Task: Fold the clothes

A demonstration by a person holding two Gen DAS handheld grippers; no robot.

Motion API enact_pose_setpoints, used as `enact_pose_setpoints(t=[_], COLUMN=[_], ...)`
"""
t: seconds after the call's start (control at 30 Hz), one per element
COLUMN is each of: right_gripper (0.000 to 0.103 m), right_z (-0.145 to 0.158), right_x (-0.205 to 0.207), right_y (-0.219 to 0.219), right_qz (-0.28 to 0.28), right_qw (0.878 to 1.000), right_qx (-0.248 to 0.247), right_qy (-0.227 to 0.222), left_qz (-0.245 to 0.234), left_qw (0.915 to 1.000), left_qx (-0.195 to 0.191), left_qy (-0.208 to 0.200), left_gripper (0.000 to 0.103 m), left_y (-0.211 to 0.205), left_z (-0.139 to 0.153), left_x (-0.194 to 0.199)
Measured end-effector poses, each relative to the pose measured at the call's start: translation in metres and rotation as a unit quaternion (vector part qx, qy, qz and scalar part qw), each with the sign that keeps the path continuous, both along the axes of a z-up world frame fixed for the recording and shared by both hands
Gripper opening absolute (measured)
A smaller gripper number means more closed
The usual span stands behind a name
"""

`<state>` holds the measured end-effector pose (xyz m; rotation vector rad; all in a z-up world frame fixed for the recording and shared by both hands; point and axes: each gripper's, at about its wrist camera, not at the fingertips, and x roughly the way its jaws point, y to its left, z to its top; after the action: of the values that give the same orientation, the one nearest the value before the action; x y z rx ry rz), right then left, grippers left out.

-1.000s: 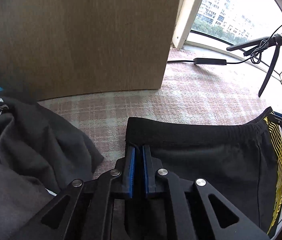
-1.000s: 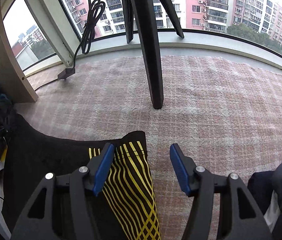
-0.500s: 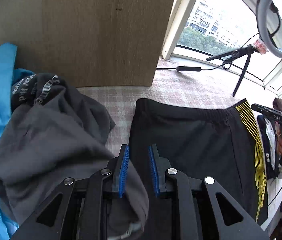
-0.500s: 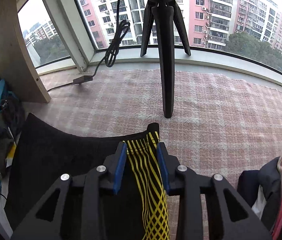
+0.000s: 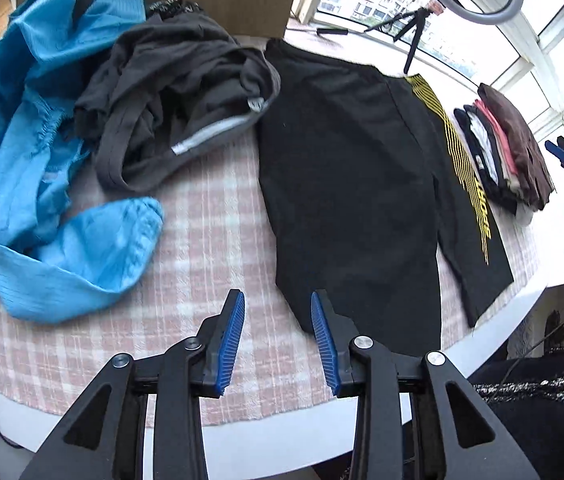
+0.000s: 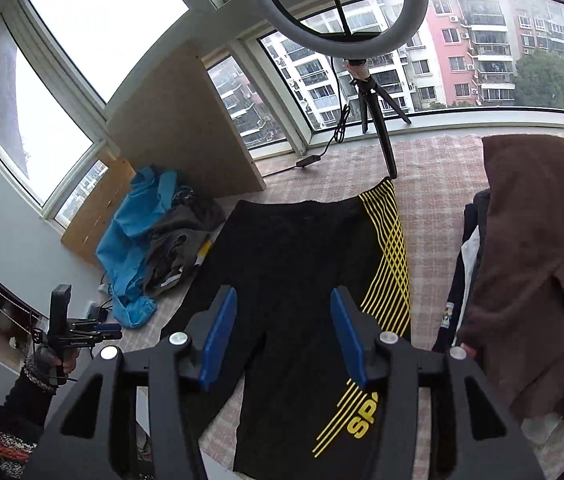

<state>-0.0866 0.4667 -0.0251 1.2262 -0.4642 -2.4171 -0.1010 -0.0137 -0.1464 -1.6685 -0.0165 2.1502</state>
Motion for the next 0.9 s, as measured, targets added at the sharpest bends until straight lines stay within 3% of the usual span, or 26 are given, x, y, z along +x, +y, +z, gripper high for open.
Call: enact_pose_setpoints(t=[0.2,0.37,0.53,0.57,0.6,0.67,0.73,0.8,0.83,0.9], right_gripper=[0.049,0.049,0.049,0.036,0.008,0.004,0.004,0.004,0.004,0.004], right_z=[-0.115,-0.164,-0.166,-0.165,-0.165,-0.159,-0.145,-0.131,-0.126,-0.121], right_x=[0.043,0.060,0.070,0.072,0.072,0.069,0.064,0.057,0.053,0.049], right_y=[-0.127,-0.206,-0.238,-0.243,-0.249,-0.250,-0.235,-0.212,-0.204,-0.194], right_qz=[0.087,0.114,0.114,0.116,0.121,0.111,0.077,0.031,0.012,-0.010], right_qw=[0.990,0.982,0.982,0.981,0.980,0.982,0.990,0.997,0.998,0.998], right_qx=[0.035,0.086,0.110,0.115,0.124,0.126,0.085,0.037,0.028,0.042], right_qy=[-0.101,-0.124,-0.108,-0.104,-0.100,-0.090,-0.077,-0.065,-0.060,-0.054], left_qz=[-0.088,-0.161,-0.216,-0.223,-0.229,-0.236,-0.227,-0.218,-0.218,-0.228], left_qw=[0.9960,0.9866,0.9762,0.9748,0.9731,0.9701,0.9702,0.9724,0.9729,0.9716], left_qx=[-0.015,-0.021,0.005,0.016,0.027,0.053,0.084,0.080,0.069,0.048], left_qy=[0.007,0.014,0.008,0.000,-0.007,-0.019,-0.014,0.020,0.035,0.040], left_gripper=[0.033,0.033,0.033,0.030,0.028,0.013,0.014,0.030,0.044,0.048], left_y=[0.021,0.033,0.046,0.048,0.051,0.054,0.050,0.043,0.040,0.036], left_z=[-0.045,-0.064,-0.064,-0.063,-0.062,-0.055,-0.036,-0.019,-0.015,-0.017], left_x=[-0.005,-0.011,-0.015,-0.016,-0.017,-0.020,-0.025,-0.030,-0.030,-0.028])
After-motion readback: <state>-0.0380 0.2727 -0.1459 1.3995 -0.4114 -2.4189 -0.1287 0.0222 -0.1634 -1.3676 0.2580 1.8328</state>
